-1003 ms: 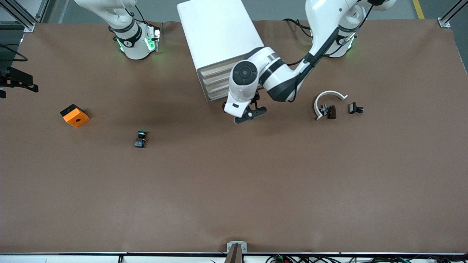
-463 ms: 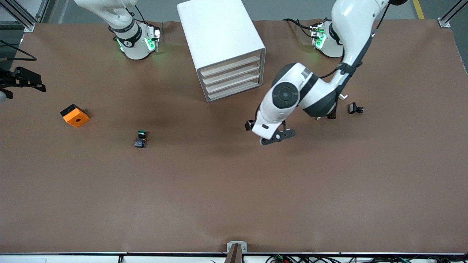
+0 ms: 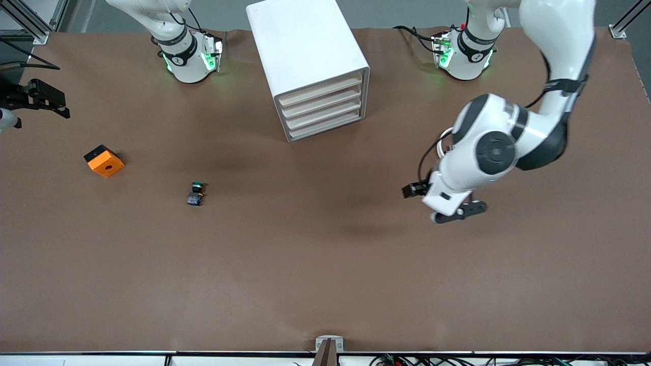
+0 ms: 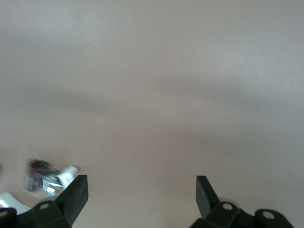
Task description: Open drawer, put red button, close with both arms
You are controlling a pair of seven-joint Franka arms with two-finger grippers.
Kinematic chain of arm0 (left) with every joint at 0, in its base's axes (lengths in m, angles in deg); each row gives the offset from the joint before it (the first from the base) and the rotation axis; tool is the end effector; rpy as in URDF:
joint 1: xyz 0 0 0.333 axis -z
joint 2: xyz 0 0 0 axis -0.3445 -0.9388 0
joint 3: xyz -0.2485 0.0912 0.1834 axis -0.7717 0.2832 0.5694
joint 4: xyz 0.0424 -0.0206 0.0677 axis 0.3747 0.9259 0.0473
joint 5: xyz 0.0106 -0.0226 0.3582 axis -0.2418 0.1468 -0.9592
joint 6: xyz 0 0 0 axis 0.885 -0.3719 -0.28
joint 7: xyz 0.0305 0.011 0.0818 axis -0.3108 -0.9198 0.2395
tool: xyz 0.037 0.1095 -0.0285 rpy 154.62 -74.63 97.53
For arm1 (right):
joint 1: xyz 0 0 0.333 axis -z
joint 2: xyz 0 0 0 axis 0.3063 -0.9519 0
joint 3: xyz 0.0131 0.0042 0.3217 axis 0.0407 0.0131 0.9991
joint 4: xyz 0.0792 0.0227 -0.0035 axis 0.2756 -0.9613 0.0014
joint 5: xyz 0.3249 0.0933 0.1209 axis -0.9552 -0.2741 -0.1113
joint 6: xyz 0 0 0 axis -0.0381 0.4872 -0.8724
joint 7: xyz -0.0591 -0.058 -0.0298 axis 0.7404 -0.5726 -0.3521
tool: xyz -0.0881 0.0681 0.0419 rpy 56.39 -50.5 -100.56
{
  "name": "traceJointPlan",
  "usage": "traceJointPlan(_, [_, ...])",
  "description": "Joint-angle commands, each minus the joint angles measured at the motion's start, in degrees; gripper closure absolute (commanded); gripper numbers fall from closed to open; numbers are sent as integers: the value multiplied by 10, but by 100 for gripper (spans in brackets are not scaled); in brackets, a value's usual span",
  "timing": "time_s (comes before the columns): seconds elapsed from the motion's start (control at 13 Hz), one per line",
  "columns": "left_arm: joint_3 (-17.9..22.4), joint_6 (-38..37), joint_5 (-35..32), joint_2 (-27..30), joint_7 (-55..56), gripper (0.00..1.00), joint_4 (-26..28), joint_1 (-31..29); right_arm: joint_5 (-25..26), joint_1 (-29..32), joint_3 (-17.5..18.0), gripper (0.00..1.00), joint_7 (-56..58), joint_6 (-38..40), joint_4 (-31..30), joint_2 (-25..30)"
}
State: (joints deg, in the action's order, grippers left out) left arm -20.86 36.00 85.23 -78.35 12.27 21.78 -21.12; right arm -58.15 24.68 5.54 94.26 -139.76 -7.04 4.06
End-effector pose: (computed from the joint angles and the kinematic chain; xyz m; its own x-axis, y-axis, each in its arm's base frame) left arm 0.5854 -0.2122 0.4054 0.9673 0.2146 -0.1354 0.2213 -0.9745 0.0364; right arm 0.4910 -0.0337 0.6328 0.9639 0.2388 -0.1181 0.2430 -0.9698 0.0223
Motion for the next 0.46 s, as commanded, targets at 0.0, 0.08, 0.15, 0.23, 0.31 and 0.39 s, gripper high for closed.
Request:
traceJointPlan(0.0, [-9,-24,-7,53,-95,0,15,-67,1,26,11,0,3,-4,-7,17])
traceJointPlan(0.08, [-9,-27,-7,64,-145,0,15,-97,2,26,11,0,3,-7,-6,16])
traceJointPlan(0.15, [-9,-32,-7,78,-187,0,20,-125,1,26,11,0,3,-8,-6,15])
traceJointPlan(0.23, [-9,-33,-3,94,-236,0,29,-160,2,26,11,0,3,-7,-6,15])
traceJointPlan(0.31, [-10,-33,1,107,-280,0,37,-190,-1,26,11,0,2,-5,4,10])
traceJointPlan(0.39, [-10,-33,3,121,-312,0,41,-212,-2,26,12,0,1,2,8,6])
